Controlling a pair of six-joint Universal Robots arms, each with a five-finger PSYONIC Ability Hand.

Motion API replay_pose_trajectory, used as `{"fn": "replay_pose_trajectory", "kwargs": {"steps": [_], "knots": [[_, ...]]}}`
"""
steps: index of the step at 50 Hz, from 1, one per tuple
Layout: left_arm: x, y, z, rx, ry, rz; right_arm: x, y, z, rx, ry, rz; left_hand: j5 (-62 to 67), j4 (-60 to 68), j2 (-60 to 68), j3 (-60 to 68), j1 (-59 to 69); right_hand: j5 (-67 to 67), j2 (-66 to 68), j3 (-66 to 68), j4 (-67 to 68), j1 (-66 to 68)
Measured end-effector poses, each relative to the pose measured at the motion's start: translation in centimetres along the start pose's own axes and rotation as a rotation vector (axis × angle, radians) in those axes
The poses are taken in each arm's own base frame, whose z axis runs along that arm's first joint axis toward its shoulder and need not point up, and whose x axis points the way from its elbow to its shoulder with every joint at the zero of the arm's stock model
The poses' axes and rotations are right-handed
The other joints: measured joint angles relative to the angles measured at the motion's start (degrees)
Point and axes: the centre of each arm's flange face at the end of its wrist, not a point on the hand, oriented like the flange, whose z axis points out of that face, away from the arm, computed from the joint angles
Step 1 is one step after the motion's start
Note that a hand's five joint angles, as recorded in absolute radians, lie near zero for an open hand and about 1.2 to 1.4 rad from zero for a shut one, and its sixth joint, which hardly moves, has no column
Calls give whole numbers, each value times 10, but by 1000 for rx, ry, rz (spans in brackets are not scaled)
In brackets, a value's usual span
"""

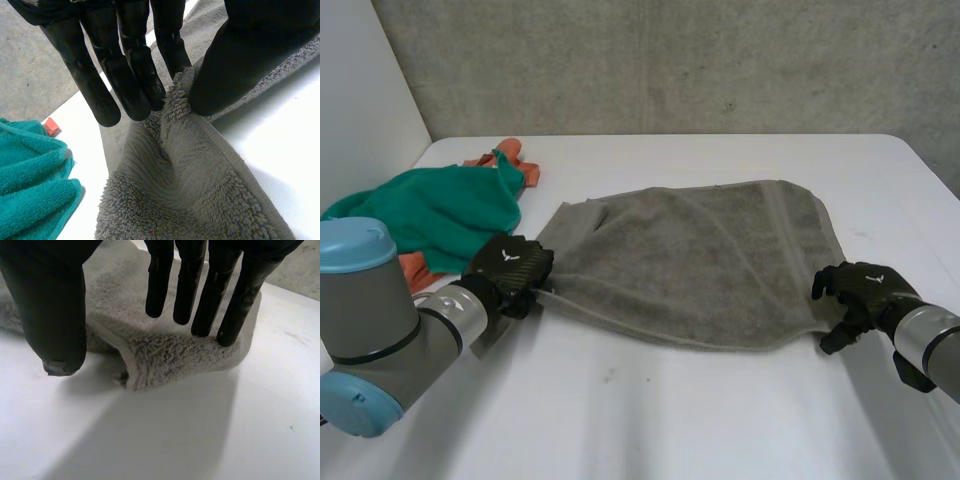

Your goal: Fold the laundry.

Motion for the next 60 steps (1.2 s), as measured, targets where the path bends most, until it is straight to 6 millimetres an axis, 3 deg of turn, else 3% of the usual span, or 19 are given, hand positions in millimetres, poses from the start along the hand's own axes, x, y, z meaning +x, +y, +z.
{"fn": "replay_pose_trajectory", "kwargs": {"steps": [2, 3, 6, 11, 15, 17, 19, 23, 29, 35, 41, 46, 48, 50, 53, 57, 58, 59, 60], "knots": [[0, 0, 0, 0, 0, 0, 1, 0, 3, -1, 2, 0, 0, 0, 0, 0, 0, 38, 34, 39, 39, 36], [0, 0, 0, 0, -1, 0, 3, 0, 7, -3, 7, 0, 0, 0, 0, 0, 0, 203, 199, 202, 202, 168], [-1, -1, -1, 0, -3, 0, 7, -2, 12, 2, 22, -2, 0, 0, 0, 0, 0, 313, 305, 308, 312, 257], [-4, -12, -9, 16, -13, 5, 14, -29, 2, 87, 67, -41, 0, 0, 0, 0, 0, 325, 314, 326, 329, 261], [-13, -44, -32, 72, -42, 24, 16, -82, -35, 232, 123, -132, 0, 0, 0, 1, 0, 325, 314, 326, 329, 261], [-13, -44, -32, 72, -42, 24, 16, -82, -35, 232, 123, -132, 0, 0, 0, 1, 0, 325, 314, 326, 329, 261], [-23, -80, -61, 140, -81, 48, 12, -119, -74, 285, 155, -242, 0, 0, 1, 2, 0, 325, 314, 326, 329, 261], [-33, -118, -98, 218, -130, 77, 9, -145, -109, 267, 181, -382, 0, 0, 2, 2, 0, 325, 314, 326, 330, 261], [-35, -133, -118, 214, -132, 84, 8, -158, -127, 197, 194, -508, 0, 0, 2, 2, 0, 325, 314, 326, 331, 261], [-34, -120, -104, 131, -94, 75, 10, -152, -115, 92, 151, -542, 0, 0, 2, 3, 0, 325, 314, 326, 331, 261], [-32, -72, -35, -71, -22, 85, -3, -123, -61, -65, 22, -540, 0, 0, 3, 3, 0, 325, 314, 326, 331, 261], [-42, -61, 11, -102, -59, 111, -11, -125, -27, -60, 42, -573, 0, 2, 3, 3, 0, 326, 314, 326, 331, 261], [-42, -61, 11, -102, -59, 111, -11, -125, -27, -60, 42, -573, 0, 2, 3, 3, 0, 326, 314, 326, 331, 261], [-62, -85, 44, 22, -158, 148, -12, -160, 2, 114, 154, -605, 0, 2, 3, 3, 0, 326, 314, 326, 331, 261], [-79, -123, 56, 210, -260, 186, -11, -197, 10, 300, 245, -603, 0, 2, 3, 3, 0, 326, 314, 326, 331, 261], [-101, -191, 50, 556, -429, 240, -8, -261, 2, 647, 376, -554, 0, 2, 3, 3, 0, 326, 314, 326, 331, 261], [-101, -191, 50, 556, -429, 240, -8, -261, 2, 647, 376, -554, 0, 2, 3, 3, 0, 326, 314, 326, 331, 261], [-112, -229, 33, 749, -519, 260, -6, -291, -12, 817, 430, -519, 0, 2, 3, 3, 0, 326, 314, 326, 331, 261], [-115, -241, 25, 816, -549, 264, -5, -299, -17, 868, 444, -507, 0, 2, 3, 3, 0, 326, 314, 326, 331, 261]]}}
